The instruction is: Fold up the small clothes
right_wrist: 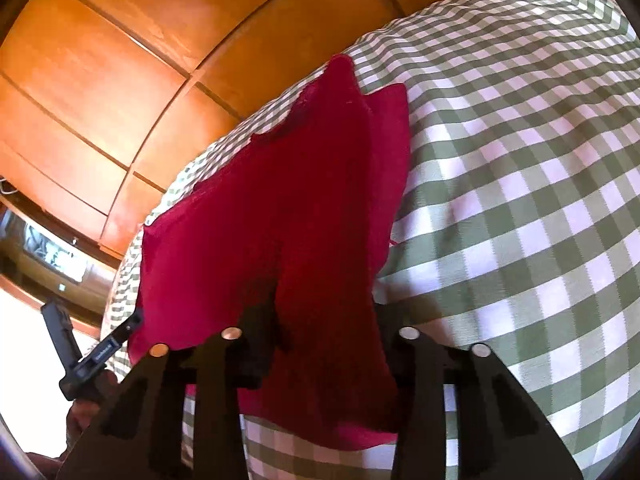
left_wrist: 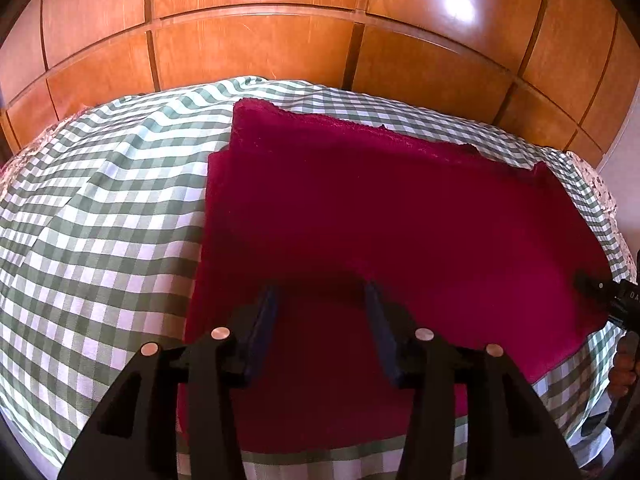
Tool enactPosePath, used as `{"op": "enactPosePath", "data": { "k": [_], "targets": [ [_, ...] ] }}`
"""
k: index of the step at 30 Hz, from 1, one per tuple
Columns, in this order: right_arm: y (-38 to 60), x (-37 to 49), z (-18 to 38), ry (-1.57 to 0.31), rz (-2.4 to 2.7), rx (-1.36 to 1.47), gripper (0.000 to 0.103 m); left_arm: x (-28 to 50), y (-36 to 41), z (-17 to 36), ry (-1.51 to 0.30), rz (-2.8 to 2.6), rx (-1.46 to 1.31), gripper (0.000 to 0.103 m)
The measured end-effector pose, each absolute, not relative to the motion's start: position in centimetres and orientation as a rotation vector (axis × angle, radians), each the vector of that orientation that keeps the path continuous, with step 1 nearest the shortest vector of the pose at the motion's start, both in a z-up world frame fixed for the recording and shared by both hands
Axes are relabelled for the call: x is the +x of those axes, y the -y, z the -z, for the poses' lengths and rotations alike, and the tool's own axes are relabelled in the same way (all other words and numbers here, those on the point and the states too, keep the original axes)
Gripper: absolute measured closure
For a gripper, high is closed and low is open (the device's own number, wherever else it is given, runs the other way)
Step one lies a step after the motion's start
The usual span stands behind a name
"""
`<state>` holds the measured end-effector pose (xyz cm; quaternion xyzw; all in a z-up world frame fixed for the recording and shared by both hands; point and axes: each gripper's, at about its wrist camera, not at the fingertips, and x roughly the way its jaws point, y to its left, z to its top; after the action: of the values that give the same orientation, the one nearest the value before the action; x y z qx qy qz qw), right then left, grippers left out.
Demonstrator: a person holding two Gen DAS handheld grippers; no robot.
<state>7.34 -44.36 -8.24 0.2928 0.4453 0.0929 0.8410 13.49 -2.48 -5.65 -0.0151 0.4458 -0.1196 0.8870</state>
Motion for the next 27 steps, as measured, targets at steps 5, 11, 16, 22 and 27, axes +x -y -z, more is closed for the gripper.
{"op": "enactPosePath", "data": {
  "k": [5, 11, 16, 22, 27],
  "targets": [
    [43.0, 8.0, 6.0, -0.913, -0.209, 0.579, 0.074, 13.7, 2.4, 5.9, -0.927, 0.254, -0.04, 0.057],
    [39.5, 9.0, 1.8, -0.857, -0.297, 0.515, 0.076, 13.6, 1.9, 6.0, -0.932, 0.275, -0.078, 0.057],
    [35.5, 10.4, -1.1, -0.825, -0.376, 0.447, 0.076, 13.6, -0.6, 5.0, -0.928, 0.306, -0.193, 0.057],
    [29.8, 12.4, -3.3, -0.815, -0.505, 0.384, 0.076, 13.0, -5.8, 3.7, -0.899, 0.301, -0.334, 0.058],
    [23.4, 13.8, -3.3, -0.852, -0.612, 0.308, 0.076, 12.4, -9.6, 3.8, -0.895, 0.272, -0.407, 0.058]
  ]
}}
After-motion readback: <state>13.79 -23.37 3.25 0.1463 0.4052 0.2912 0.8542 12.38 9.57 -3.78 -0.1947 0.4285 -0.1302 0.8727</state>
